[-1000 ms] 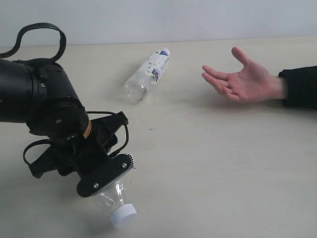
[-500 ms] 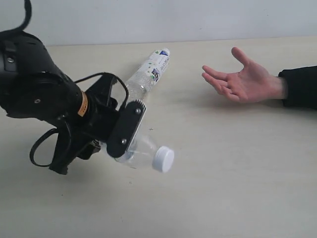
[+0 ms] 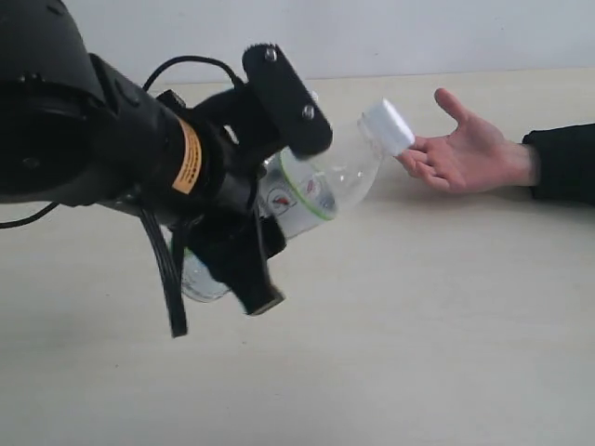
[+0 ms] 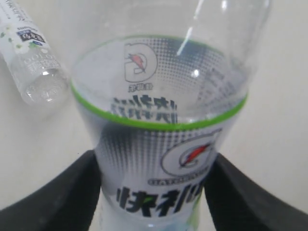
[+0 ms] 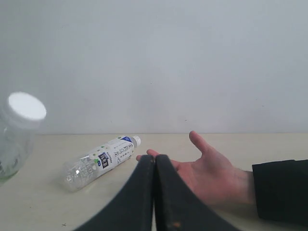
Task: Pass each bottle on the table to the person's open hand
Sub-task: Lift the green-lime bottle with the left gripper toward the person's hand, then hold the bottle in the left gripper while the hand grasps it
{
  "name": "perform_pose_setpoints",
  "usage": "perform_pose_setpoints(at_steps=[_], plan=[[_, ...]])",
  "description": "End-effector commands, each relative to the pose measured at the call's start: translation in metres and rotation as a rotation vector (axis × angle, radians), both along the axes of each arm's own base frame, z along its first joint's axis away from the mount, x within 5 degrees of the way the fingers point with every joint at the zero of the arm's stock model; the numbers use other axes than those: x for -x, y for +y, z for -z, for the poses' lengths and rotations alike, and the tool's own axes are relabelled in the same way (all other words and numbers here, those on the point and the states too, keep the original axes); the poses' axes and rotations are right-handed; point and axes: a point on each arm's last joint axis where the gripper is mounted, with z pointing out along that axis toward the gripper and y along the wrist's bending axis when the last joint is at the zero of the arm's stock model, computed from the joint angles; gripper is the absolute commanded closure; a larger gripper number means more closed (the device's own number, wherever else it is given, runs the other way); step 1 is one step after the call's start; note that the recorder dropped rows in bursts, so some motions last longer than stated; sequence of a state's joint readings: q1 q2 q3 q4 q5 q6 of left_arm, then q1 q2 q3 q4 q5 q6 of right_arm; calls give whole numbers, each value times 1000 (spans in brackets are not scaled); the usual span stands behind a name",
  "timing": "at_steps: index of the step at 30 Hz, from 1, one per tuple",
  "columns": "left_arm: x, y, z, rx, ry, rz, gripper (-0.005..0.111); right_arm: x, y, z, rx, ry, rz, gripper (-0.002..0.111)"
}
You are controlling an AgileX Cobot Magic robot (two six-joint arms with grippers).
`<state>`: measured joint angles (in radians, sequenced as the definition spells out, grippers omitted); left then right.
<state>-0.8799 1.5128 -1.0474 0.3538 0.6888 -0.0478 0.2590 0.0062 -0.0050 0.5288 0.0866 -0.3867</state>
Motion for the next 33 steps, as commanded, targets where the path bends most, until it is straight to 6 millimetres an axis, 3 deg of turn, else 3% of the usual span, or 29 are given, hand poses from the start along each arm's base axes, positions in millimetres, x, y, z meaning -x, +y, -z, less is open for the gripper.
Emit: perform_pose_setpoints(at_steps=[1, 5, 10, 20, 25, 33], plan=[[4, -18, -29, 267, 54, -226, 107, 0, 0, 1, 8, -7, 5, 108], [1, -33, -42, 443, 135, -328, 107, 0, 0, 1, 8, -7, 5, 108], [-7, -54, -44, 539, 231, -376, 107, 0, 0, 1, 8, -7, 5, 108], [-27, -94, -15, 749, 296, -411, 107, 0, 0, 1, 8, -7, 5, 108], [-22, -108, -6, 795, 330, -410, 107, 0, 0, 1, 8, -7, 5, 108], [-18, -110, -4, 781, 335, -397, 107, 0, 0, 1, 8, -7, 5, 108]])
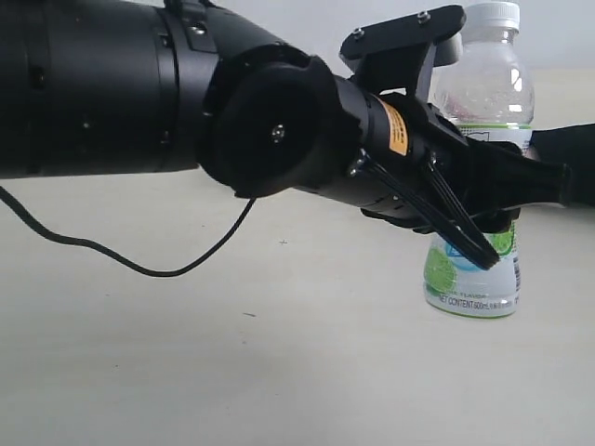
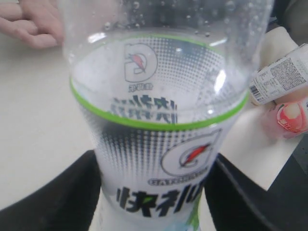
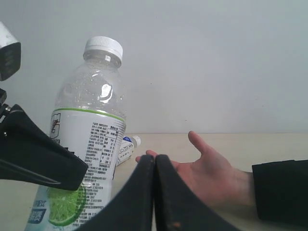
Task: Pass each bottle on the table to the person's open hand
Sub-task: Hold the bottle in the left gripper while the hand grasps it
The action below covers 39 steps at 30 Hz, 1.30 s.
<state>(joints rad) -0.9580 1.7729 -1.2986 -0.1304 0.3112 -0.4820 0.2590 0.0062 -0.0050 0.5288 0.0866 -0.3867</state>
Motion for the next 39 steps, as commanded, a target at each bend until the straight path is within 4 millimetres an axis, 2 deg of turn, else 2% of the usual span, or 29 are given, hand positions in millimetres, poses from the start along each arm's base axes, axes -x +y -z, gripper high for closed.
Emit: perform_pose_setpoints(at_steps=[1, 18, 26, 30, 35, 39], plan=[[0, -2, -3, 22, -14, 0, 107, 0, 0, 1, 8, -7, 5, 108], [0, -2, -3, 22, -14, 0, 107, 0, 0, 1, 8, -7, 5, 108], [-7, -8, -15, 185, -70, -60, 107, 0, -1, 1, 7, -9, 6, 108], [-6, -8, -14, 216, 0, -106, 107, 0, -1, 1, 7, -9, 6, 108], [-10, -5, -14, 337, 192, -272, 107, 0, -1, 1, 7, -9, 6, 108], [-12, -6, -17, 386, 190, -289, 107, 0, -1, 1, 7, -9, 6, 108]])
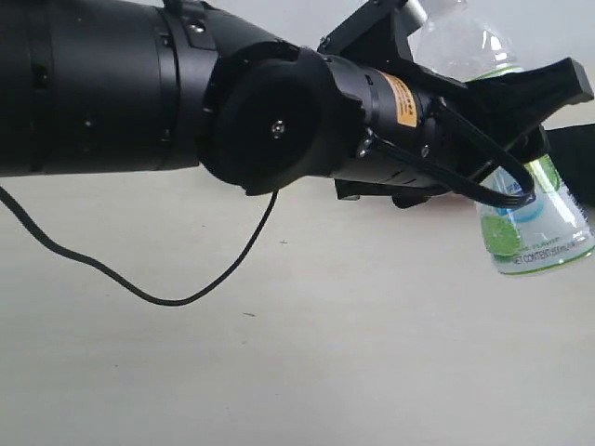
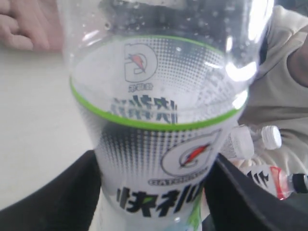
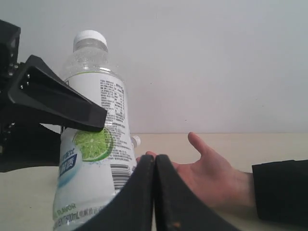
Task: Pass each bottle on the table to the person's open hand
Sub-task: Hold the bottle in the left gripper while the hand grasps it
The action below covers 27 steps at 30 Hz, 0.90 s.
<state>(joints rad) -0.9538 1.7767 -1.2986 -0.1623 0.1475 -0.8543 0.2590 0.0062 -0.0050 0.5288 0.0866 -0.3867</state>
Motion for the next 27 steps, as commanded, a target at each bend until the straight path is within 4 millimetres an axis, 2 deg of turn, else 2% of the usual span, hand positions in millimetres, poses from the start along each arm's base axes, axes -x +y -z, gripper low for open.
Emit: perform_pose_setpoints(at_steps=[1, 4, 7, 12, 20, 23, 27], plan=[[-6, -1, -9, 102, -14, -49, 107, 0, -1, 1, 7, -9, 6, 108], [-10, -1, -8, 186, 70, -120, 107, 0, -1, 1, 7, -9, 6, 108], [-17, -9, -4, 228, 89, -146, 107, 0, -1, 1, 7, -9, 6, 108], [-33, -34, -2, 208, 110, -132, 107, 0, -1, 1, 7, -9, 6, 108], [-58, -70, 14, 93, 158, -94, 107, 0, -1, 1, 7, -9, 6, 108], [-70, -74, 23, 82, 194, -117, 107, 0, -1, 1, 7, -9, 6, 108], [-85, -69, 35, 96, 242, -178, 107, 0, -1, 1, 7, -9, 6, 108]])
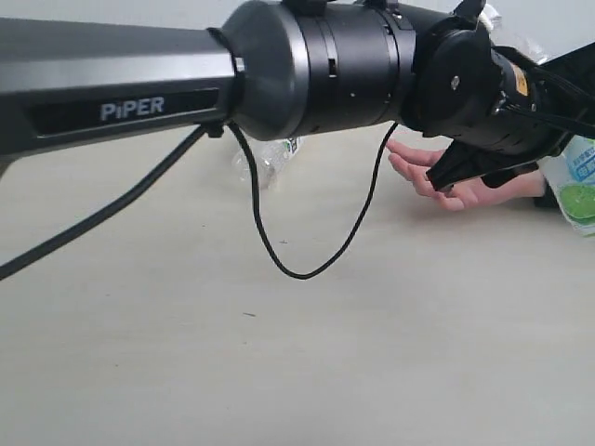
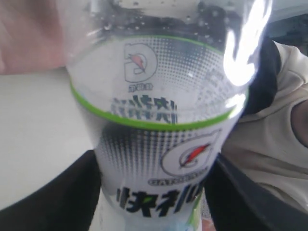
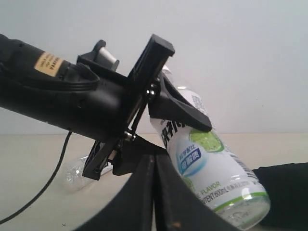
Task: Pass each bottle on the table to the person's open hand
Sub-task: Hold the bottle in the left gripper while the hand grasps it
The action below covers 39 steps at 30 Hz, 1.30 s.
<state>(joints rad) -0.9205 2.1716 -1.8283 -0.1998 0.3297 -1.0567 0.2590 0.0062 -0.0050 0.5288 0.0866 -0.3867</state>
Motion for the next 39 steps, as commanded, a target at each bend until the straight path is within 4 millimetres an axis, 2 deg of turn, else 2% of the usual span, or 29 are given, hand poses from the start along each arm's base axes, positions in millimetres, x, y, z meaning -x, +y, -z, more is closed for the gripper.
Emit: perform_pose_setpoints(at_steps=[1, 10, 17, 24, 31, 34, 39], plan=[[-20, 9, 11, 10, 57, -79, 107, 0, -1, 1, 7, -9, 6, 108], [-55, 31, 34, -1, 79, -172, 107, 0, -1, 1, 7, -9, 6, 108], [-69, 36, 50, 21, 64, -208, 107, 0, -1, 1, 7, -9, 6, 108], [-72, 35, 62, -13, 20, -175, 107, 0, -1, 1, 7, -9, 6, 108], [-70, 35, 64, -19, 49, -166, 107, 0, -1, 1, 7, -9, 6, 108], [-70, 34, 73, -31, 80, -167, 107, 0, -1, 1, 7, -9, 6, 108], [-71, 39, 76, -63, 116, -167, 107, 0, -1, 1, 7, -9, 6, 108]])
